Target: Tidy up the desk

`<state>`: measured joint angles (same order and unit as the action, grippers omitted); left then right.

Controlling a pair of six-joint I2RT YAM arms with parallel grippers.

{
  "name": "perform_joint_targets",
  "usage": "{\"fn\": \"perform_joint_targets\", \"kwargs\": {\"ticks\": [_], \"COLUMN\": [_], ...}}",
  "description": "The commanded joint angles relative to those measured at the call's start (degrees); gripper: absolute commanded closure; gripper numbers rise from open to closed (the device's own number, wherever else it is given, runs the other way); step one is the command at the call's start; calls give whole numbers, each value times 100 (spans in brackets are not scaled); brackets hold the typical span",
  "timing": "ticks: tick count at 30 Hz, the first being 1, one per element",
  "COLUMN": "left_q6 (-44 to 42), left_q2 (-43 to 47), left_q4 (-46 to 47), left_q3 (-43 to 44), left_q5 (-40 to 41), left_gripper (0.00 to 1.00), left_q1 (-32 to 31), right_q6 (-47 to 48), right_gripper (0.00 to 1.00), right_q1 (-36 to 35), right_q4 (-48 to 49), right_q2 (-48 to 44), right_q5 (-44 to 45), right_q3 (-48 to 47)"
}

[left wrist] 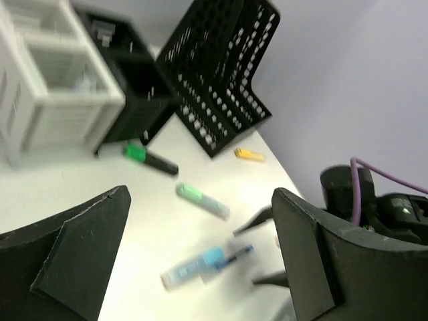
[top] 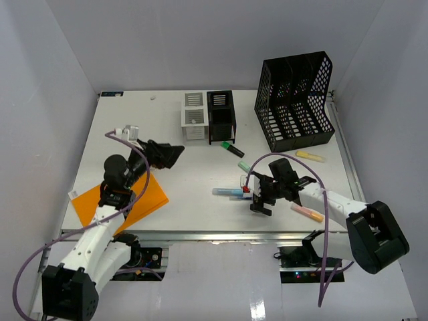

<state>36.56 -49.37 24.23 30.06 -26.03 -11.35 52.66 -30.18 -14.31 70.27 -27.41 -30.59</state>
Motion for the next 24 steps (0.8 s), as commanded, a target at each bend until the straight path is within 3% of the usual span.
{"fn": "perform_joint_targets", "kwargs": {"ticks": [1,8,16,21,24], "left_q6": [1160,2220,3392,4003,4068], "left_q2": [931,1960,1371,964,594], "left_q4": [-1013,-1247,-845,-405,-377], "left_q3": [-872,-1748,-2232,-2433,-2350], "left_q5": [-173,-62,-168,236,747], "left_gripper": [2,2,12,19,19], "left_q1": [37,37,8,-427,-946], "right_q6": [-243,-114,168,382,659], "right_gripper": [4,34,73,88,90], "right_q1": [-115,-147,-147,-155,-138], "right_q4": [506,63,-319,-575,-975], "right_q2": [384,902,985,928,918], "right_q5": [568,442,371,213,-58], "right_q3": [-156,-452,-494,-560,-688]}}
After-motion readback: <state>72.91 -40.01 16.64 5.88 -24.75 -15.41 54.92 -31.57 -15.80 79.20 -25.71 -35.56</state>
